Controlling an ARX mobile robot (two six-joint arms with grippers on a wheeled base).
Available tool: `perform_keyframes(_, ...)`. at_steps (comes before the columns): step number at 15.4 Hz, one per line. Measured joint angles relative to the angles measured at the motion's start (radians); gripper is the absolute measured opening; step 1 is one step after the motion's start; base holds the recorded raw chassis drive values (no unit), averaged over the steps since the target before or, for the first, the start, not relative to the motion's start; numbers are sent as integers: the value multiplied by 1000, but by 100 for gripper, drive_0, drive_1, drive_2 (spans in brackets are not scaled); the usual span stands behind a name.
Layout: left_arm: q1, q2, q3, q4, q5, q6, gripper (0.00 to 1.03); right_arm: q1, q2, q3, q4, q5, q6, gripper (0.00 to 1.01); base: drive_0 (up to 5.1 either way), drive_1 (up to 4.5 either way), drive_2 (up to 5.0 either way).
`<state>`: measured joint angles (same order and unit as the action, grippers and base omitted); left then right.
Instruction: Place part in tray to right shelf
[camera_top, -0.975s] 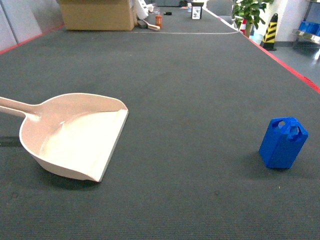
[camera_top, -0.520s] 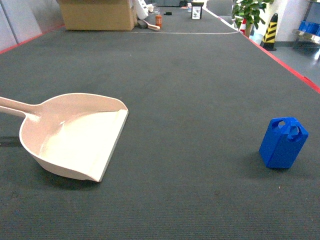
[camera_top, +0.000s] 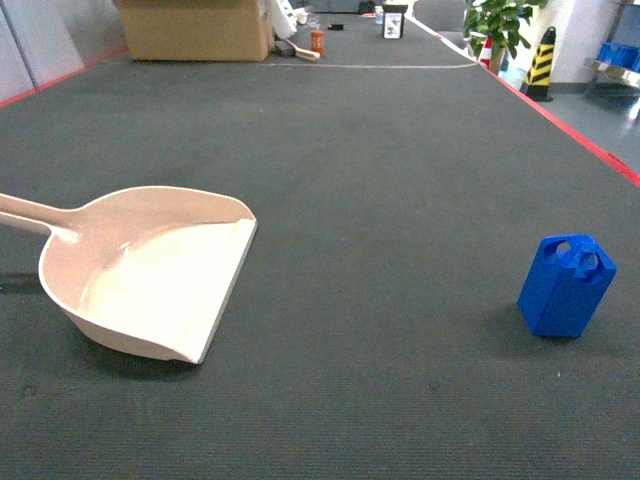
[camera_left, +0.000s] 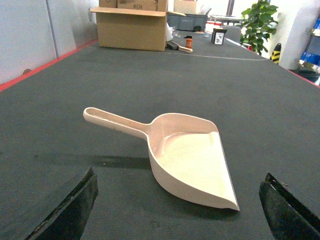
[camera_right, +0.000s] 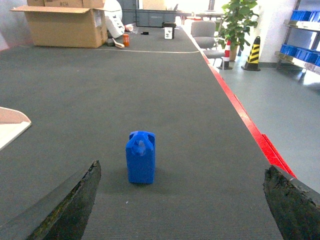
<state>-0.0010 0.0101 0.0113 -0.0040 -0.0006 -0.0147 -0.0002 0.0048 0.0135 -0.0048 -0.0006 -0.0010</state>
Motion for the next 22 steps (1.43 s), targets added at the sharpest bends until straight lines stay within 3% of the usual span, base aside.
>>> perform_keyframes(22, 0, 0, 0, 0, 0, 0, 98, 0, 0, 0, 0, 0, 0, 98, 0, 0, 0)
